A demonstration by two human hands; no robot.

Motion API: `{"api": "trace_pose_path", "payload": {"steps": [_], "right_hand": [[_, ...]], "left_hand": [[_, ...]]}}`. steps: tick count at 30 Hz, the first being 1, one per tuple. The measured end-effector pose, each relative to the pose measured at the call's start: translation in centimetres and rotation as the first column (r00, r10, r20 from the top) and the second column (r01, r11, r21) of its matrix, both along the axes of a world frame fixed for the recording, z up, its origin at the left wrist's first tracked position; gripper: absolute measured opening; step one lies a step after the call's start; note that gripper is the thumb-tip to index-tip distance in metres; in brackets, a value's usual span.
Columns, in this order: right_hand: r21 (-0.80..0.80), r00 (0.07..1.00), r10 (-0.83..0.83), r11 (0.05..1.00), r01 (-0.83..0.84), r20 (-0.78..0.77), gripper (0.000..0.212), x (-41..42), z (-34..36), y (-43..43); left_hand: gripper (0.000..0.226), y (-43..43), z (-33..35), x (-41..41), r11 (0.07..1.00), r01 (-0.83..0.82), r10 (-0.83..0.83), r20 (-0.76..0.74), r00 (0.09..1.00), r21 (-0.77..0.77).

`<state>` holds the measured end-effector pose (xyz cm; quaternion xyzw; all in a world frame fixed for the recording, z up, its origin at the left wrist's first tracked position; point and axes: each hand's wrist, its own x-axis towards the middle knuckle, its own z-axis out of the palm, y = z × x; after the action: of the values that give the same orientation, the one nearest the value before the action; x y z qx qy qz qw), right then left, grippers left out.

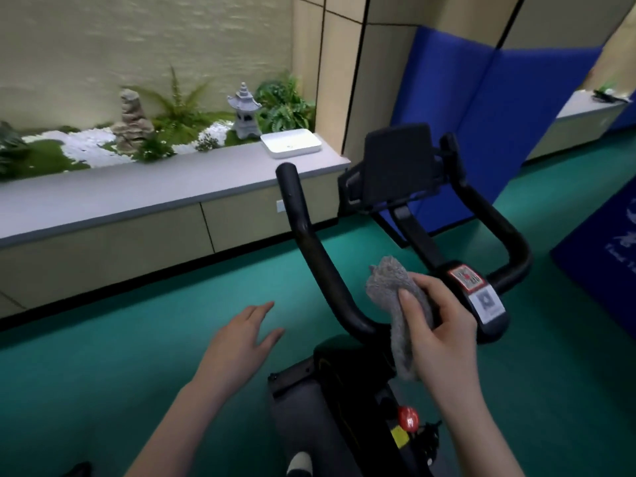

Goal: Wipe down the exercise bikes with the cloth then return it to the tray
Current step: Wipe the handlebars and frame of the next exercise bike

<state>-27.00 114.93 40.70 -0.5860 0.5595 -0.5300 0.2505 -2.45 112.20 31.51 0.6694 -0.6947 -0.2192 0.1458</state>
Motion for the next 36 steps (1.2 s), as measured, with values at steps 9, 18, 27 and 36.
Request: {"api": "trace_pose_path", "payload": {"steps": [9, 18, 27, 36], "right_hand": [[-0.151, 0.977, 0.128, 0.977, -0.154, -0.168, 0.018, 4.4, 3.7, -9.6], [-0.157, 0.799, 0.25, 0.907, -0.392, -0.547, 0.02, 10.9, 8.8, -22.4], [0.211, 0.438, 0.554, 0.758, -0.617, -0.708, 0.03, 10.7, 8.7, -24.8], [0.022, 0.571, 0.35, 0.865, -0.502, -0.743, 0.031, 12.6, 7.4, -24.5]], "left_hand": [[0.052, -6.7, 3.5, -0.4, 0.971, -0.214, 0.128, -0.517, 0.847, -0.11], [0.053, -12.8, 8.5, -2.1, 0.935, -0.327, 0.099, -0.79, 0.606, -0.134], [0.047, -13.3, 8.2, -3.2, 0.922, -0.385, 0.133, -0.899, 0.418, -0.043], [0.059, -12.9, 8.6, -3.2, 0.936, -0.35, 0.105, -0.921, 0.376, -0.036]]}}
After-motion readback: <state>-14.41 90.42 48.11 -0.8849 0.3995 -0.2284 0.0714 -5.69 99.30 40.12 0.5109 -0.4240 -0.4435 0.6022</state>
